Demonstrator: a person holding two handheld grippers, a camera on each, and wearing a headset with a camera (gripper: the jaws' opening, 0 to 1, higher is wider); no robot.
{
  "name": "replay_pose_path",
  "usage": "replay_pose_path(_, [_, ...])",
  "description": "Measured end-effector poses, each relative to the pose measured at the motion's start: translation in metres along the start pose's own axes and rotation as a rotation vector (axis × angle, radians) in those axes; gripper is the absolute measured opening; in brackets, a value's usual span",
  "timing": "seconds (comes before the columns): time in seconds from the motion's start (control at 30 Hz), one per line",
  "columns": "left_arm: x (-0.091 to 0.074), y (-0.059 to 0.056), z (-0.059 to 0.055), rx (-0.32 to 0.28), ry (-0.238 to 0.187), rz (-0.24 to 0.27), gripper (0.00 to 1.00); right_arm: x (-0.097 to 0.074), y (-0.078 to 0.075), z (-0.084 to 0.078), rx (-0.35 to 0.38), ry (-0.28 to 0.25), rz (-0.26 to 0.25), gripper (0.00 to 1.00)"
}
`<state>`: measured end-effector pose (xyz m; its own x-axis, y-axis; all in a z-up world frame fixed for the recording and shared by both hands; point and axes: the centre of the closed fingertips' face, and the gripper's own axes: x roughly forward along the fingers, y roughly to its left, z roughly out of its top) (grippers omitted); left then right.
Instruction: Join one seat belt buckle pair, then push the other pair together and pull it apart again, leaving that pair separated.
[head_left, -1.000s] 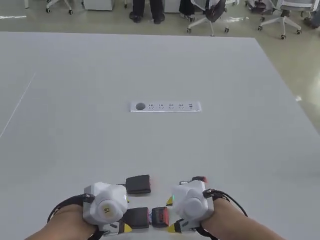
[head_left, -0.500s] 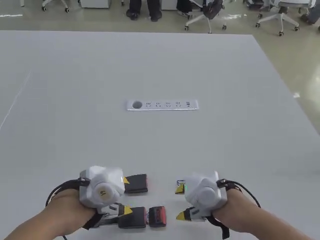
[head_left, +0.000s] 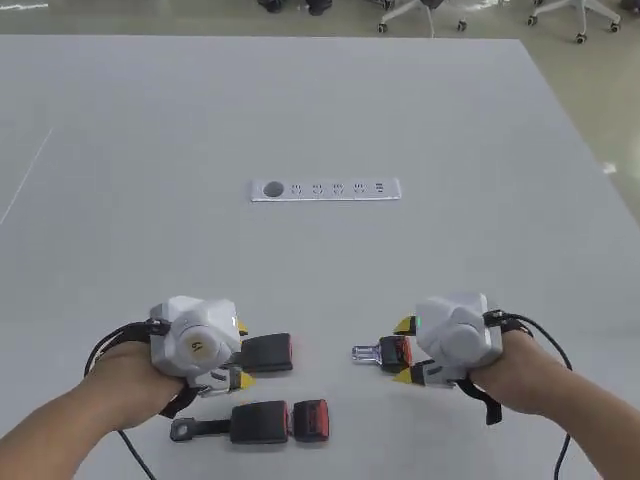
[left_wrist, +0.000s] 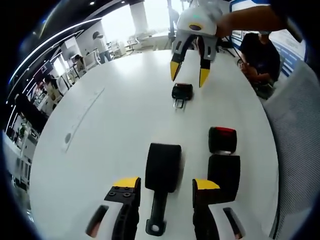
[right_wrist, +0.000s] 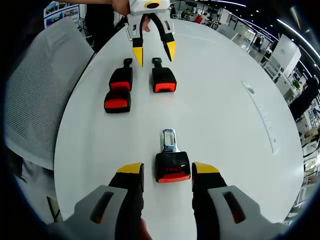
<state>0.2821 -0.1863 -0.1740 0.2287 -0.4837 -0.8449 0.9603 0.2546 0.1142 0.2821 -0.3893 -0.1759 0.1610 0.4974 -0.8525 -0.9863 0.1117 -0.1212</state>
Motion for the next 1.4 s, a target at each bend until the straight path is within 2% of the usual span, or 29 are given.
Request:
replay_pose_path(0.17, [0.013,0.006,-0.004,0.014,0.020,-0.030,0.41,0.004,-0.005,-0.011,-0.005,0.017,0.007,0.37])
replay_pose_path(0.23, [0.013,0.003,0.001,0.001,0.025,-0.049,0.39,0.007,-0.007,-0.016,0.000,0.016,0.012,0.37])
replay_pose_path(0.33, [0.020,0.005,0.004,0.017,0.025,-0.066,0.39,0.015,-0.007,-0.019,0.013,0.011,0.037,0.37])
replay_pose_path(0.47, [0.024,0.003,0.008,0.016,0.034,-0.091,0.39,0.017,-0.002,-0.018,0.012,0.012,0.070,0.37])
replay_pose_path(0.5, [0.025,0.002,0.008,0.018,0.037,-0.094,0.39,0.022,-0.001,-0.020,0.014,0.013,0.080,0.37])
replay_pose_path(0.63, [0.029,-0.003,0.004,0.018,0.054,-0.118,0.39,0.026,-0.003,-0.020,0.012,0.012,0.095,0.36])
replay_pose_path(0.73, [0.033,-0.005,0.002,0.013,0.047,-0.129,0.39,0.027,0.000,-0.017,0.037,-0.003,0.129,0.35])
replay_pose_path(0.8, [0.036,-0.003,0.001,0.008,0.043,-0.132,0.39,0.030,-0.001,-0.021,0.023,0.009,0.142,0.35])
replay_pose_path(0.97, [0.038,0.001,-0.001,-0.012,0.044,-0.151,0.36,0.031,-0.002,-0.020,0.024,-0.004,0.166,0.33])
replay_pose_path(1.17, [0.037,0.000,0.000,-0.008,0.039,-0.154,0.35,0.032,-0.003,-0.021,-0.005,0.003,0.167,0.33])
replay_pose_path(1.23, [0.036,-0.002,0.002,0.011,0.043,-0.157,0.34,0.032,-0.003,-0.021,-0.014,0.009,0.164,0.33])
replay_pose_path(1.4, [0.040,0.001,-0.004,0.025,0.053,-0.159,0.34,0.032,-0.002,-0.021,-0.026,0.021,0.166,0.33])
